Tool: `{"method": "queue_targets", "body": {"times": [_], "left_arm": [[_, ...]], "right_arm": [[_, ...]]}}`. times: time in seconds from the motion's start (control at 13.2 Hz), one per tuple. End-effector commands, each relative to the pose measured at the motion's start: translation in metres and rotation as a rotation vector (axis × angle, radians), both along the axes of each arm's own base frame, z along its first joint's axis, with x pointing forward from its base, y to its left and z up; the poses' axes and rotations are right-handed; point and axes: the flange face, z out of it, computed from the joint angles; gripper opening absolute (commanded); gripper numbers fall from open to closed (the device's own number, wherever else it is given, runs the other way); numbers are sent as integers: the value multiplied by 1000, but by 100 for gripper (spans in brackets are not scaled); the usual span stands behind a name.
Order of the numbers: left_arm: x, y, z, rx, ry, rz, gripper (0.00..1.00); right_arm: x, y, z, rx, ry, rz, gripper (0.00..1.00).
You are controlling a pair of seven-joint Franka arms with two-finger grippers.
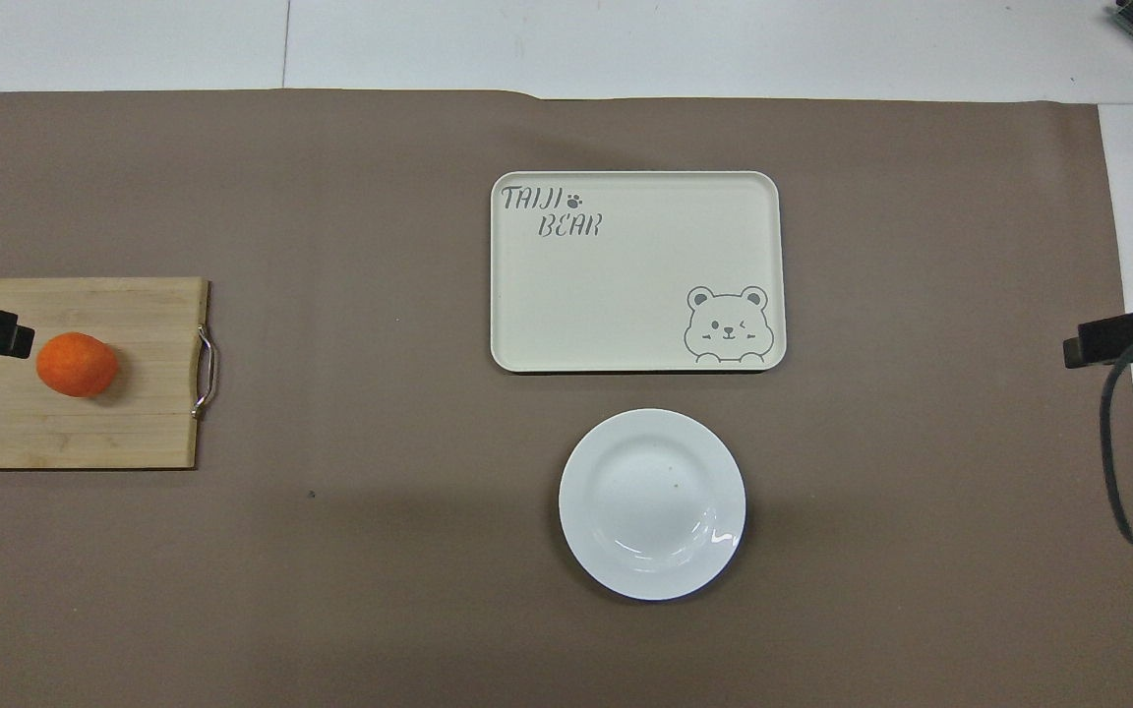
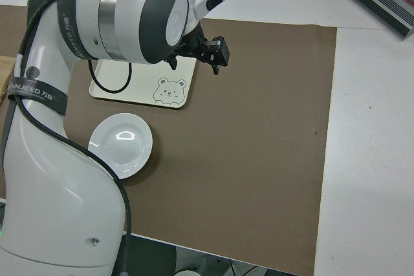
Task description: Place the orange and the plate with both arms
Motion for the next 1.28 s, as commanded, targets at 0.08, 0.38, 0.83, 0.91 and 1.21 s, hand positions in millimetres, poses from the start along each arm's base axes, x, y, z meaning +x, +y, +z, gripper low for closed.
{"method": "queue_targets", "body": {"times": [0.08,0.38,0.83,0.91,1.21], "left_arm": [[-5,-1,3,-2,-18,4,100],[-7,6,3,-1,-11,19,100],[-7,6,2,-1,-8,19,100],[-7,6,3,-1,-9,20,100],[-7,6,2,-1,-9,19,100]], "right_arm": [[-10,-1,0,-8,5,17,100],[-10,-1,0,-10,5,17,100],[-11,-1,-2,-7,11,19,100],[-12,-2,-2,-7,10,18,100],[-12,-3,-3,-7,13,16,100]]}}
